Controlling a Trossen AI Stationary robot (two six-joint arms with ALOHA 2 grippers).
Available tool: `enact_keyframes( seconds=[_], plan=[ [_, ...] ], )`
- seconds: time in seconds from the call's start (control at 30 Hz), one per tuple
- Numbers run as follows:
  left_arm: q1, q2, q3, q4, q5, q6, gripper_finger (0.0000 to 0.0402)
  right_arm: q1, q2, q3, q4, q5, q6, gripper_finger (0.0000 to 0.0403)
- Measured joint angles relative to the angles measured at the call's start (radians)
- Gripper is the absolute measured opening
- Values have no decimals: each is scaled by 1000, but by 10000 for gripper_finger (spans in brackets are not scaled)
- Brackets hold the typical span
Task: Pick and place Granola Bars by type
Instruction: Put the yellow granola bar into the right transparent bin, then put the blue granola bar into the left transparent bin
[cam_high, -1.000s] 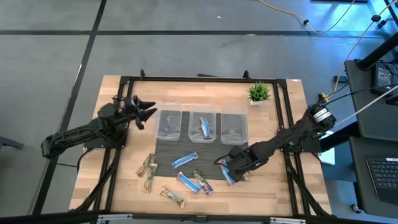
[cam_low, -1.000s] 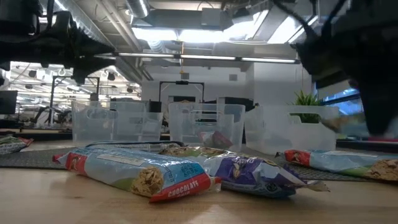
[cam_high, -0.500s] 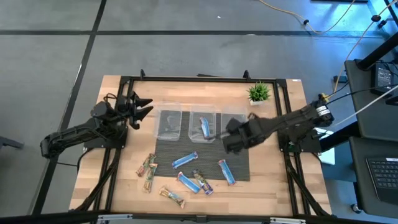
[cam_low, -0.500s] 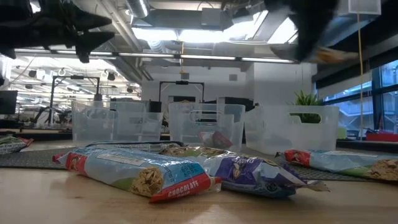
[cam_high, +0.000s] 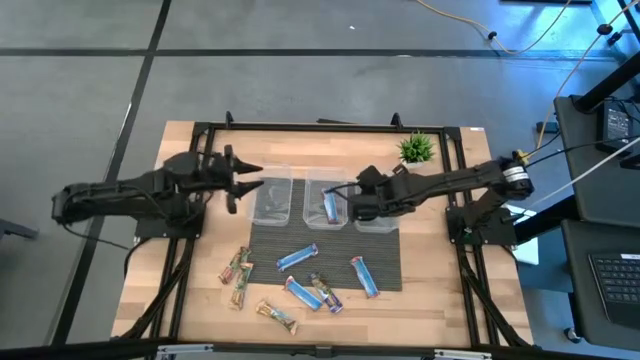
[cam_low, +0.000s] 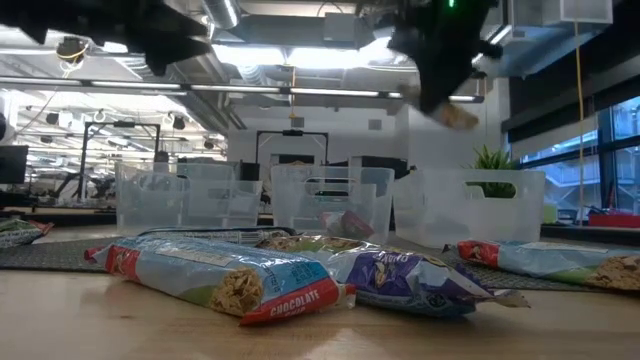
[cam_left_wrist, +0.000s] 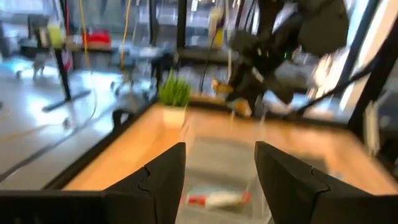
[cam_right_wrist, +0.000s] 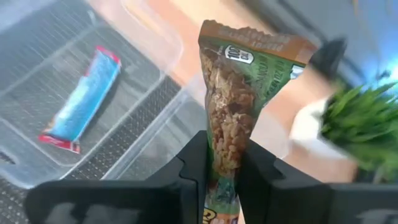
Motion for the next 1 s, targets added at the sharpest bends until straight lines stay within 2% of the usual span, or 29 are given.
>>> enact_keyframes(
  seconds=[0.2, 0.4, 0.63, 0.77, 1.0],
  plan=[
    [-113, 187, 127, -126, -141, 63, 187, -61, 0, -172, 207, -155, -8, 68],
    [-197, 348, 248, -249, -220, 43, 187, -84, 0, -271, 362, -181, -83, 74],
    [-295, 541, 404, -461, -316, -51, 187, -109, 0, -303, 406, -192, -136, 77],
    [-344, 651, 478, -532, -329, -107, 187, -123, 0, -337, 445, -217, -159, 90],
    [-434, 828, 594, -563, -332, -134, 187, -132, 1, -396, 488, -267, -219, 123]
  ],
)
